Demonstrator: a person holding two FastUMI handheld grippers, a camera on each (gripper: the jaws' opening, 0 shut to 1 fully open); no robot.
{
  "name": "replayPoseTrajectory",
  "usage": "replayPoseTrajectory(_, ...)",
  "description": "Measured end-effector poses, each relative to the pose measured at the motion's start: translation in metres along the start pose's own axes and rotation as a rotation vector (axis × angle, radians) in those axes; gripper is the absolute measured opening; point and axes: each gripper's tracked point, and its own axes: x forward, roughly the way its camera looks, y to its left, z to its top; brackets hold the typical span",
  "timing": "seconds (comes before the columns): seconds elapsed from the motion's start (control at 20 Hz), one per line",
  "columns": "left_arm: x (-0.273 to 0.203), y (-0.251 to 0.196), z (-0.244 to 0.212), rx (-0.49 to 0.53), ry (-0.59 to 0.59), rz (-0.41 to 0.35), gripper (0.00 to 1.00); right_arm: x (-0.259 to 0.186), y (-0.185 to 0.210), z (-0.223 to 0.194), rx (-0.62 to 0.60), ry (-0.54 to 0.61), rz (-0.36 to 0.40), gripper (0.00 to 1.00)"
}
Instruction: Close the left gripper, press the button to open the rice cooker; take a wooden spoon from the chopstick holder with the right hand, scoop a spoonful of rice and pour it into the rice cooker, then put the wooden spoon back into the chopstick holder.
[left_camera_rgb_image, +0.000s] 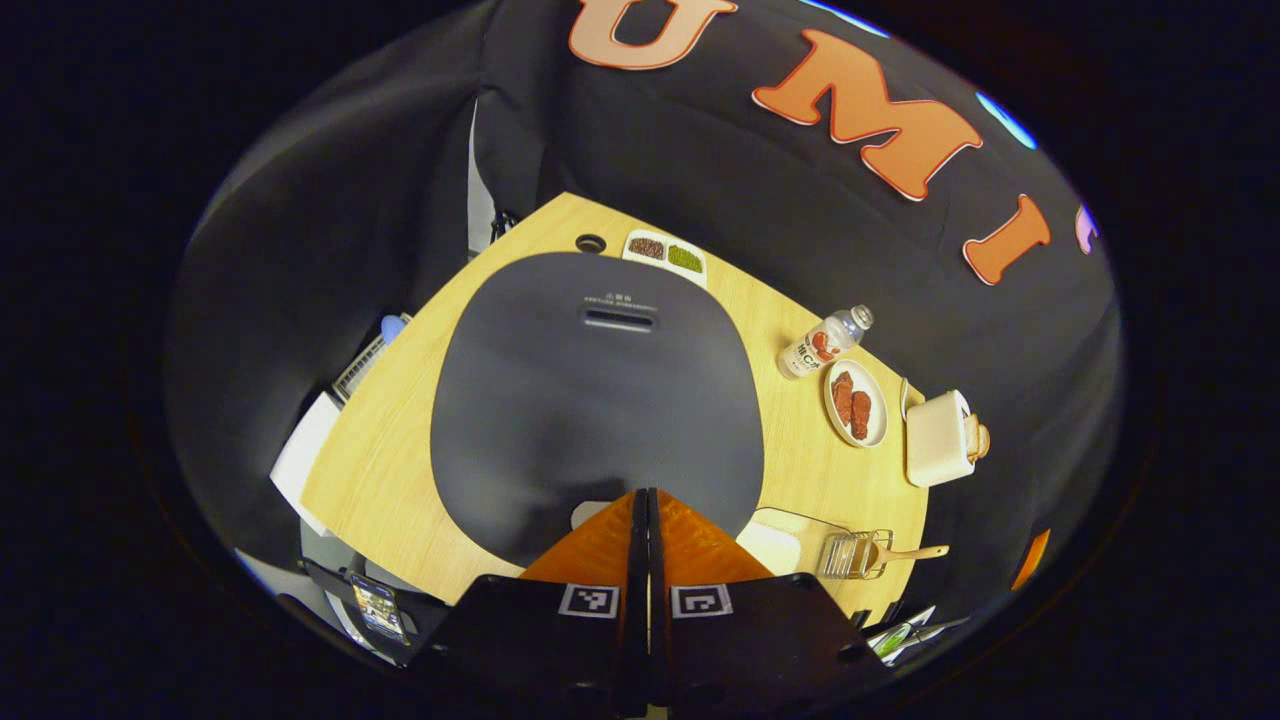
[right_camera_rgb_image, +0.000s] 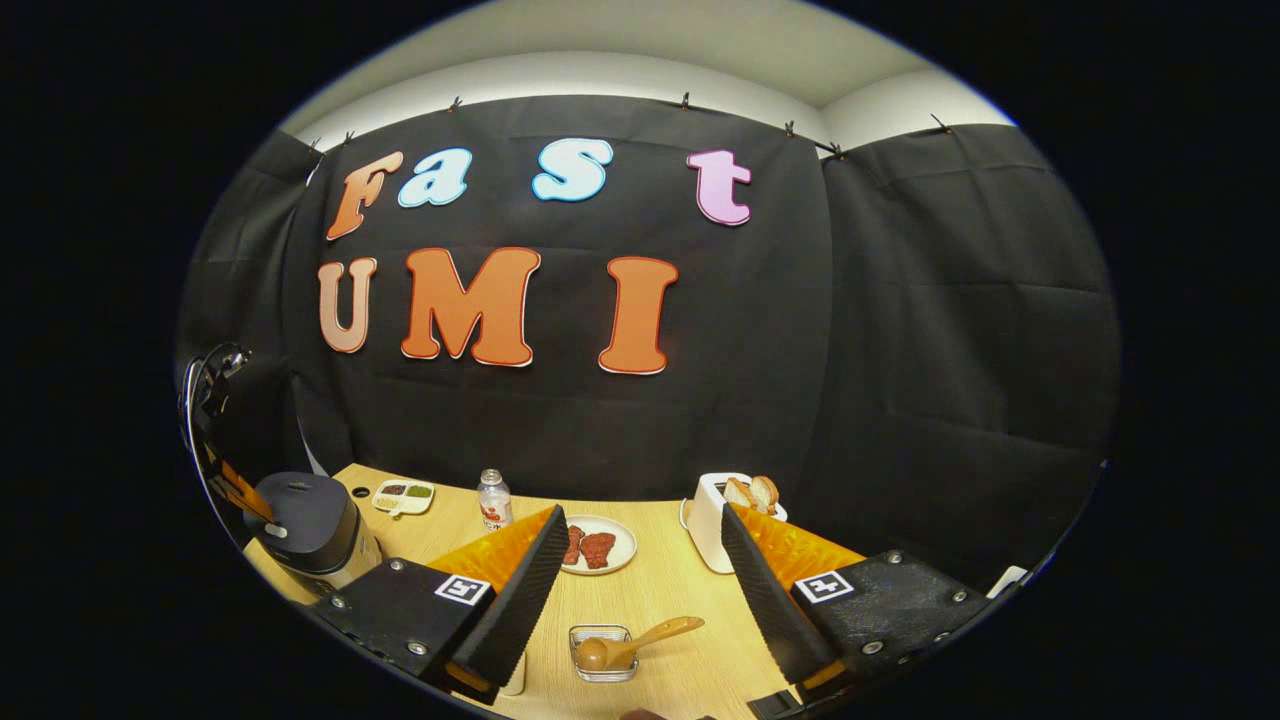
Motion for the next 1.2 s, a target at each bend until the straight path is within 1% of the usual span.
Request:
replayPoseTrajectory(0.05, 0.008, 0.004, -0.005, -0.013, 0.029, -0.003, 0.06, 0.002, 0.001, -0.005, -0.001, 0.011, 0.004, 0.95)
replayPoseTrajectory(0.1, 0.004, 0.003, 0.000, -0.027, 0.021, -0.016, 0.05, 0.004, 0.001, -0.009, -0.004, 0.021, 0.006, 0.95)
replayPoseTrajectory(0.15, 0.007, 0.007, 0.006, -0.034, 0.013, -0.010, 0.07, 0.005, 0.002, -0.012, -0.006, 0.029, 0.008, 0.95)
replayPoseTrajectory(0.2, 0.008, 0.008, -0.003, -0.059, 0.044, -0.008, 0.06, 0.007, 0.003, -0.014, -0.006, 0.036, 0.012, 0.95)
replayPoseTrajectory(0.3, 0.006, 0.009, -0.002, -0.069, 0.046, -0.017, 0.01, 0.010, 0.004, -0.020, -0.006, 0.048, 0.015, 0.95)
replayPoseTrajectory(0.35, 0.005, 0.009, -0.002, -0.086, 0.040, -0.017, 0.06, 0.011, 0.003, -0.025, -0.002, 0.056, 0.016, 0.95)
replayPoseTrajectory(0.4, 0.007, 0.010, 0.001, -0.086, 0.020, -0.015, 0.06, 0.012, 0.003, -0.028, 0.002, 0.065, 0.018, 0.95)
replayPoseTrajectory(0.45, 0.004, 0.014, -0.004, -0.068, 0.025, -0.011, 0.06, 0.014, 0.005, -0.032, 0.008, 0.075, 0.022, 0.95)
replayPoseTrajectory(0.5, 0.010, 0.012, -0.002, -0.056, -0.029, -0.004, 0.06, 0.016, 0.005, -0.037, 0.014, 0.089, 0.024, 0.95)
replayPoseTrajectory(0.55, 0.008, 0.011, -0.005, -0.045, -0.031, -0.001, 0.06, 0.017, 0.005, -0.043, 0.020, 0.102, 0.027, 0.95)
replayPoseTrajectory(0.7, 0.001, 0.006, -0.004, -0.031, -0.089, -0.021, 0.06, 0.019, 0.003, -0.057, 0.027, 0.134, 0.033, 0.95)
replayPoseTrajectory(0.8, -0.014, 0.003, 0.009, 0.002, -0.189, -0.016, 0.06, 0.022, -0.005, -0.070, 0.010, 0.159, 0.017, 0.95)
replayPoseTrajectory(0.9, -0.046, -0.005, 0.030, 0.084, -0.373, -0.017, 0.06, 0.022, -0.016, -0.085, 0.014, 0.186, 0.000, 0.96)
replayPoseTrajectory(1.05, -0.099, -0.021, 0.072, 0.198, -0.643, 0.047, 0.06, 0.023, -0.030, -0.113, 0.029, 0.253, -0.022, 0.95)
replayPoseTrajectory(1.1, -0.118, -0.028, 0.077, 0.222, -0.697, 0.069, 0.02, 0.026, -0.033, -0.124, 0.046, 0.276, -0.022, 0.95)
replayPoseTrajectory(1.15, -0.129, -0.034, 0.081, 0.224, -0.734, 0.076, 0.02, 0.027, -0.034, -0.134, 0.066, 0.301, -0.017, 0.95)
replayPoseTrajectory(1.2, -0.133, -0.039, 0.079, 0.216, -0.752, 0.065, 0.06, 0.029, -0.034, -0.143, 0.086, 0.328, -0.010, 0.95)
